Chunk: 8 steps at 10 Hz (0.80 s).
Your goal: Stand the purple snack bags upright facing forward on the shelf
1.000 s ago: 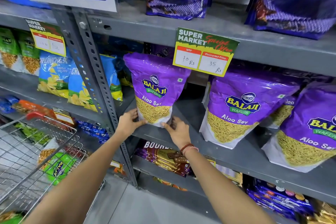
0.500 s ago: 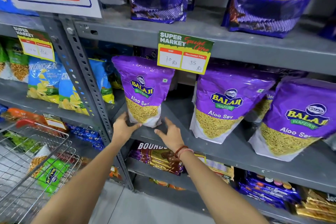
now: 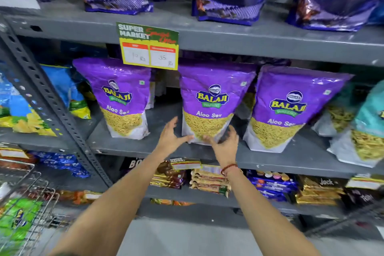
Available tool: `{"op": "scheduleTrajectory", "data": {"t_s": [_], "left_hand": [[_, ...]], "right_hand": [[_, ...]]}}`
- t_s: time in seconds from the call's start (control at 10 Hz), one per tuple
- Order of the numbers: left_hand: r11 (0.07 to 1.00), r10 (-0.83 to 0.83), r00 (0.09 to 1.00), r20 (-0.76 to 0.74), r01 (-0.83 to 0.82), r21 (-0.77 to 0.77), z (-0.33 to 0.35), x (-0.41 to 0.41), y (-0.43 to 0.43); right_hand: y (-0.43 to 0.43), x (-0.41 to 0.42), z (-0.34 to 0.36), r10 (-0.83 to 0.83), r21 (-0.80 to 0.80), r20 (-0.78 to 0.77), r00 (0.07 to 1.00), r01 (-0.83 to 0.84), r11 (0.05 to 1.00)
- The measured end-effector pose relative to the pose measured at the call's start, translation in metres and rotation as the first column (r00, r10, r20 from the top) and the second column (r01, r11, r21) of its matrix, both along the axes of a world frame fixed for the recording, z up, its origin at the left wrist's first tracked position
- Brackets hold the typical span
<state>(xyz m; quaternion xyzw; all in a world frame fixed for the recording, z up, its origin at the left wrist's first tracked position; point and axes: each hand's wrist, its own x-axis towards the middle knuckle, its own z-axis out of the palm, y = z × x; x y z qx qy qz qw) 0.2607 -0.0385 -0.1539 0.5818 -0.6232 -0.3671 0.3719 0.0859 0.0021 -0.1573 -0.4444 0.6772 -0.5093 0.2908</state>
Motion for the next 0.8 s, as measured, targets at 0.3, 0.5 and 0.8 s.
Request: {"op": "scheduleTrajectory", "data": {"t_s": [0.3, 0.5, 0.8], "left_hand": [[0.999, -0.031, 0.999, -0.032, 0.032, 0.032, 0.004, -0.005, -0.006], [0.998, -0.058, 0.997, -0.049, 0.059, 0.026, 0.007, 0.008, -0.003], [0.905, 0.34, 0.94, 0.011, -0.324, -0.277, -0.027, -0.046, 0.062]], "right_hand": [[-0.006, -0.007, 0.006, 0.184, 0.029, 0.059, 0.981, -0.186, 0.982], [-0.001, 0.004, 0.01, 0.188, 0.015, 0.056, 0.981, -0.189, 0.982], [0.024, -0.037, 0.009, -0.059, -0.034, 0.053, 0.997, 0.061, 0.998]]}}
